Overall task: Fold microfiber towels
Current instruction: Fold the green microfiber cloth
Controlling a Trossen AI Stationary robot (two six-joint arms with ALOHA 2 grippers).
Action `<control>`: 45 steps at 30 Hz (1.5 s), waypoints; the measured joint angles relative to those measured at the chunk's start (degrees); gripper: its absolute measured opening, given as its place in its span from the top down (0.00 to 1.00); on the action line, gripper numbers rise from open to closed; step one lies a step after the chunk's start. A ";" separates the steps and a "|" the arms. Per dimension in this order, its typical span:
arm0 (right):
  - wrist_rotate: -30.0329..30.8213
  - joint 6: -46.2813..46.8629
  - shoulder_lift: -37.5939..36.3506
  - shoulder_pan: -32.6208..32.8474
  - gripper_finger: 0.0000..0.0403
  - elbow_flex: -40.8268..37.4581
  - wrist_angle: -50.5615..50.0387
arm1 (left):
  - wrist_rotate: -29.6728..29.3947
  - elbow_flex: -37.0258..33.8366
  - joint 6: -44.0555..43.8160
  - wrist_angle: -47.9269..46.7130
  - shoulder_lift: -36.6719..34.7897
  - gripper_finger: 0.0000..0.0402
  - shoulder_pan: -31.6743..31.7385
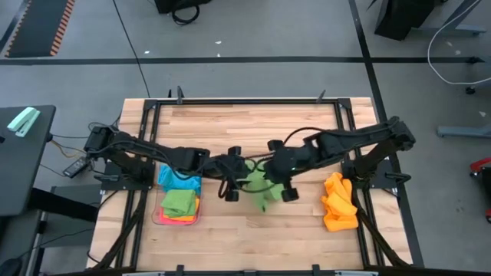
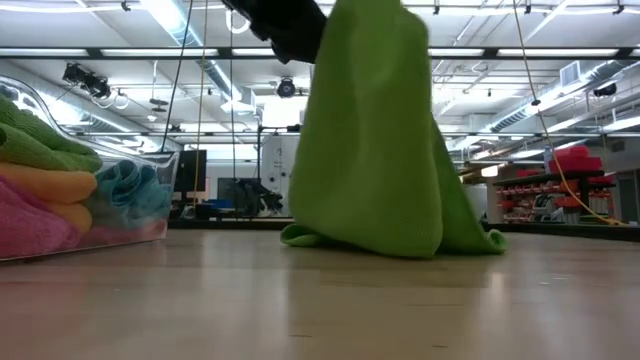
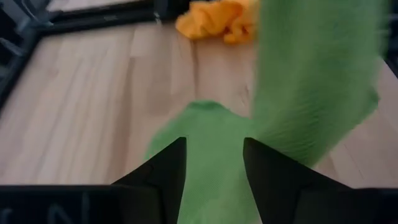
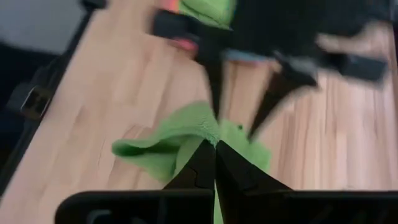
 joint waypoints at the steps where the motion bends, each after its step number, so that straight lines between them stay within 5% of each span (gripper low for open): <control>1: 0.98 3.26 0.51 -0.08 0.99 0.00 -0.35 | 0.00 0.00 -0.02 -1.00 -0.10 0.59 -0.68; 15: 17.74 34.60 0.32 0.06 0.99 0.00 -6.57 | -0.01 0.02 -1.57 -8.68 -0.90 0.68 -10.63; 26: 20.17 35.58 0.74 1.27 0.99 0.00 1.17 | -8.00 0.04 -4.37 -5.26 -0.01 0.71 -13.77; 45: 19.07 31.18 -0.63 6.26 0.99 6.62 12.86 | -21.41 0.02 -5.88 -3.46 4.07 0.59 -13.43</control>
